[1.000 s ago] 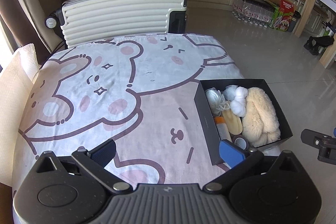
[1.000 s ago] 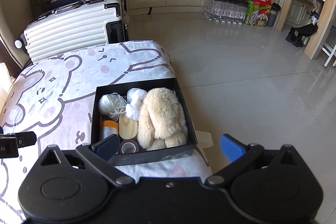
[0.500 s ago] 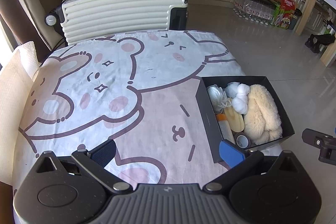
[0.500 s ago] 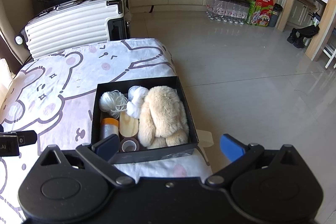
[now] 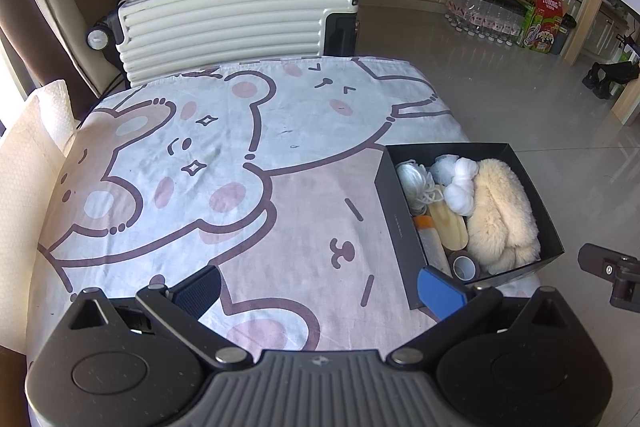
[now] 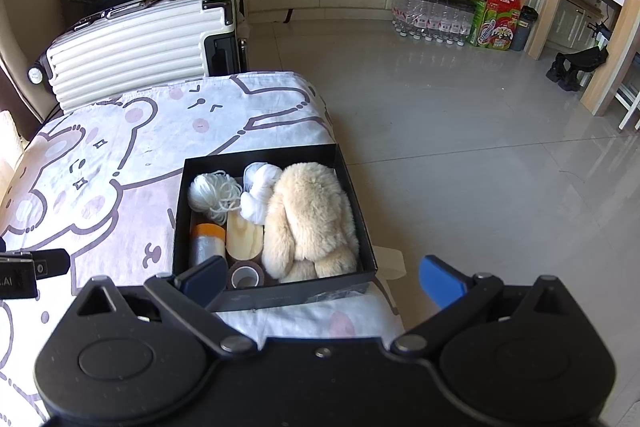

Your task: Organize objects

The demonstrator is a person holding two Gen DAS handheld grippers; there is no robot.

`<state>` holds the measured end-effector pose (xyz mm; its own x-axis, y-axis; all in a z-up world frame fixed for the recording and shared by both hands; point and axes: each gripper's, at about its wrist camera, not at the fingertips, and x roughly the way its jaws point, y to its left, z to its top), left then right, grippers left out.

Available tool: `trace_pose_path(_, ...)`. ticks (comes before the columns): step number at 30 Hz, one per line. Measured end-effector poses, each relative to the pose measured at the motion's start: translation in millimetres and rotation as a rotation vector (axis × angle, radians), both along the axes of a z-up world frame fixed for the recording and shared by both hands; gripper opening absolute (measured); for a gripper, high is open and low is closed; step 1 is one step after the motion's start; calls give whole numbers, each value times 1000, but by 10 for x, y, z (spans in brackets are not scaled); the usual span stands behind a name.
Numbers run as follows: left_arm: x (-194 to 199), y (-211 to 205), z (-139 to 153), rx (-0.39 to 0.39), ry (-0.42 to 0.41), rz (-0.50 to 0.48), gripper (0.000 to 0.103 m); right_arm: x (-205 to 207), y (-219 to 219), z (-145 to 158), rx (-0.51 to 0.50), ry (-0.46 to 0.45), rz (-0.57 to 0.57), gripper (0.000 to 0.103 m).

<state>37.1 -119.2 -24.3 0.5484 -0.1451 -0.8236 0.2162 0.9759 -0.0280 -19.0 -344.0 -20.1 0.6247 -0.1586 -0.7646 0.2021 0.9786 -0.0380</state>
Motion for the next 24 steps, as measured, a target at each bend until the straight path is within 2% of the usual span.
trace_pose_path(24, -2, 16, -20, 13, 2, -7, 103, 3, 8, -12, 4, 2, 5, 103)
